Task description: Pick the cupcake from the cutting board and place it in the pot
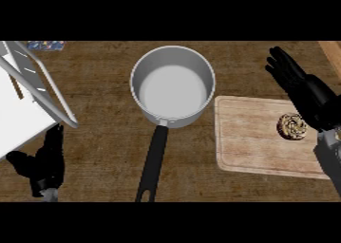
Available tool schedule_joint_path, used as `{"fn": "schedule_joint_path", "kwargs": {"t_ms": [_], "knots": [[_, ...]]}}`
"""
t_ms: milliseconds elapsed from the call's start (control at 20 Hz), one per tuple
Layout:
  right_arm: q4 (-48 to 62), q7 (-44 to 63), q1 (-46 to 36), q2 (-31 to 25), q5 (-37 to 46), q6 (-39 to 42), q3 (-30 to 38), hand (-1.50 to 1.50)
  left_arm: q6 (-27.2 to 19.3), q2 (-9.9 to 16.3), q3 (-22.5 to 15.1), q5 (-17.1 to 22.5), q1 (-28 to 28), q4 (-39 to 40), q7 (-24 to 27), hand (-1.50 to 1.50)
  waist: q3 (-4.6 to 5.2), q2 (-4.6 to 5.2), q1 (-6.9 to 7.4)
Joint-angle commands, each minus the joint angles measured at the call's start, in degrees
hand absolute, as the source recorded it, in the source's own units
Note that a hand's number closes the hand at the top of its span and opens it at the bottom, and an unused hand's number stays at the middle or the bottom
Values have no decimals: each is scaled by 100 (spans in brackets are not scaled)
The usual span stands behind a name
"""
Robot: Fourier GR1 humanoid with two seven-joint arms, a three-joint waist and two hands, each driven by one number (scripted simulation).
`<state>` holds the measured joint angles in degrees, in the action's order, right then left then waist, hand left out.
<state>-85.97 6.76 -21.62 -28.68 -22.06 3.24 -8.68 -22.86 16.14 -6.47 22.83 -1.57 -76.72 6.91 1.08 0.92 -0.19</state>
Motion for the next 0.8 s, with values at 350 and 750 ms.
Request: {"fn": "schedule_joint_path", "kwargs": {"t_ms": [350, 750], "knots": [[-806, -874, -974, -757, 409, 2825, -844, 150, 253, 551, -1191, -176, -1496, -3015, -1027, 0, -167, -242, -148], [342, -4121, -268, -1563, 34, 4797, 937, -150, 279, 787, -801, -167, -117, -2757, -1639, 0, -163, 41, -188]]}}
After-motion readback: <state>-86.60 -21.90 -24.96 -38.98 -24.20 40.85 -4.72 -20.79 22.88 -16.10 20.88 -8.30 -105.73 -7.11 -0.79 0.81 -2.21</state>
